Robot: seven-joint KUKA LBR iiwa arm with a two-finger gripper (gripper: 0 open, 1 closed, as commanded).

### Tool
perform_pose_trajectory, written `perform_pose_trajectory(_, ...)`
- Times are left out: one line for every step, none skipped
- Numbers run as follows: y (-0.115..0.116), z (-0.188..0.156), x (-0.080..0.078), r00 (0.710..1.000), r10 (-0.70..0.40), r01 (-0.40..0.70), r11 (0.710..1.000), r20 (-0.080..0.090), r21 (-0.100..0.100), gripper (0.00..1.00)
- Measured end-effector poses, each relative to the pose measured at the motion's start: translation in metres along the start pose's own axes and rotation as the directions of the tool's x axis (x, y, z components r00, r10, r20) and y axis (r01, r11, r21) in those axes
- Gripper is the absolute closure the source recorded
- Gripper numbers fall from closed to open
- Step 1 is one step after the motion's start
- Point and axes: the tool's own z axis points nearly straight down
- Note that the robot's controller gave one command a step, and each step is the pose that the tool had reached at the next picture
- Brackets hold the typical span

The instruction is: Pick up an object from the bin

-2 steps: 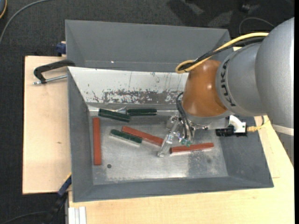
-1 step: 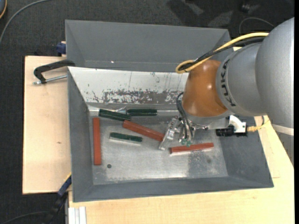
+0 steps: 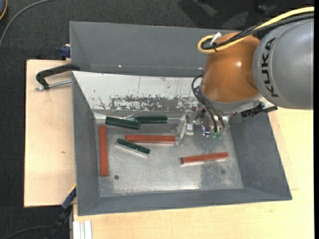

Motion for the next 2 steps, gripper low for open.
perform_pose_trajectory(0.0, 0.003, 0.001, 1.0, 0.001, -0.001, 1.0, -0.006, 0.001, 0.0)
perform_pose_trajectory(0.025, 0.118, -0.033, 1.0, -0.024, 0.024, 1.0, -0.011, 0.001, 0.0)
